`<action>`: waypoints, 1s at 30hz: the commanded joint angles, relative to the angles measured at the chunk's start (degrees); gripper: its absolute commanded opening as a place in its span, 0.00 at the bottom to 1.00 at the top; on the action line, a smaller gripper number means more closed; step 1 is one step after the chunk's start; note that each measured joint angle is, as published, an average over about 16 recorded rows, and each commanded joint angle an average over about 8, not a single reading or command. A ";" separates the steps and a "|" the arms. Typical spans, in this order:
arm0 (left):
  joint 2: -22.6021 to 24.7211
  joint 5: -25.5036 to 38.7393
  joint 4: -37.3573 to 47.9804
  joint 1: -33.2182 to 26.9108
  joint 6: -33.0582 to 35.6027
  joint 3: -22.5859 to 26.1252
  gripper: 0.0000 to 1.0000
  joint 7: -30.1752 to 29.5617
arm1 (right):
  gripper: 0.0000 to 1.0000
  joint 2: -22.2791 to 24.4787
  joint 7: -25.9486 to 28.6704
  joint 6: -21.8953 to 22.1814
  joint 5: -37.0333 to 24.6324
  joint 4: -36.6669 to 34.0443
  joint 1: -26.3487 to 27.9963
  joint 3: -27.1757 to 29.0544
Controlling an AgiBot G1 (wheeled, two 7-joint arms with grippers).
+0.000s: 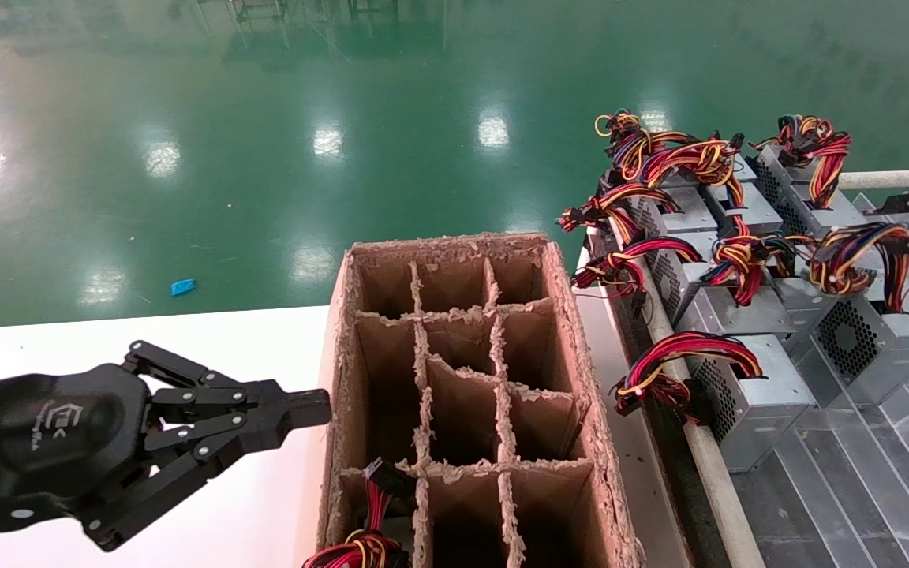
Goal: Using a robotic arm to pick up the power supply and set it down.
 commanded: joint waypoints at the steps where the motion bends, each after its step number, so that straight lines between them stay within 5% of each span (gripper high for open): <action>1: 0.00 0.00 0.00 0.00 0.00 0.00 0.00 0.00 | 1.00 0.09 0.24 -0.80 -0.35 0.39 0.45 -0.04; 11: 0.00 0.00 0.00 0.00 0.00 0.00 0.00 0.00 | 1.00 2.00 4.03 -8.75 -1.42 4.69 5.26 0.63; 18: 0.00 0.00 0.00 0.00 0.00 0.00 0.00 0.00 | 1.00 2.38 1.72 -9.05 5.01 6.04 6.64 2.97; 24: 0.00 0.00 0.00 0.00 0.00 0.00 0.00 0.00 | 1.00 2.76 -3.82 -7.10 10.16 6.30 4.88 5.18; 30: 0.00 0.00 0.00 0.00 0.00 0.00 0.00 0.00 | 1.00 1.57 -3.01 -9.19 12.85 6.19 -1.08 11.19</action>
